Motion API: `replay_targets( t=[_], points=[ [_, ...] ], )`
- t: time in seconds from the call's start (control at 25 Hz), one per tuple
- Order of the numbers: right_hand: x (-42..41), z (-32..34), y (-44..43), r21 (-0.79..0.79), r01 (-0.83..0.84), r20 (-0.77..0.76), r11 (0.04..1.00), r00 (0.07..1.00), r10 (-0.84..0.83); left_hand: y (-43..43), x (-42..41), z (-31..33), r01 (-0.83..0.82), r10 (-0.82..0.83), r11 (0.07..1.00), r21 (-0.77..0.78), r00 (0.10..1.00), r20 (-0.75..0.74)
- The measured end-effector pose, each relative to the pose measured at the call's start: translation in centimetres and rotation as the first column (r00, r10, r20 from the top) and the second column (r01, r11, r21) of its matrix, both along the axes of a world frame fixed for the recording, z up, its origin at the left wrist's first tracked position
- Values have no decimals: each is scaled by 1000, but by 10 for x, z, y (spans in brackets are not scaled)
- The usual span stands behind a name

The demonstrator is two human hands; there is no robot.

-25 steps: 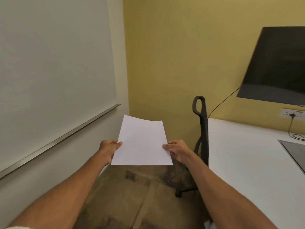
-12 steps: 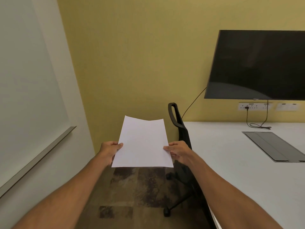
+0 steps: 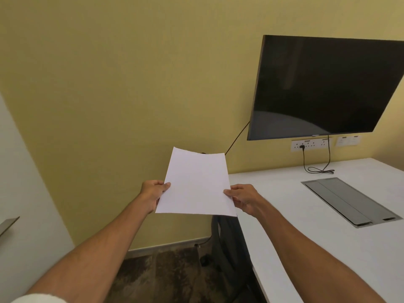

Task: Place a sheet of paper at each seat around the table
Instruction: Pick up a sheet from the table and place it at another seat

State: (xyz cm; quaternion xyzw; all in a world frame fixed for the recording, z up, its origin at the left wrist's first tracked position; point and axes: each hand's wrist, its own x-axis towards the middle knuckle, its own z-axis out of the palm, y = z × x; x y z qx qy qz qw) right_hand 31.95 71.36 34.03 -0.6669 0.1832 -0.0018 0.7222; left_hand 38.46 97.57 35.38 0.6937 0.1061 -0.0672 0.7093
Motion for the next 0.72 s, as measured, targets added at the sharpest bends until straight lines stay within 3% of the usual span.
replay_targets(
  t=[0.44, 0.72],
  points=[
    [104, -18, -84, 55, 294, 18, 954, 955, -296, -117, 182, 4, 295, -297, 954, 58, 955, 25],
    [138, -26, -120, 63, 553, 0, 831, 832, -554, -202, 276, -12, 536, -537, 840, 82, 843, -11]
  ],
)
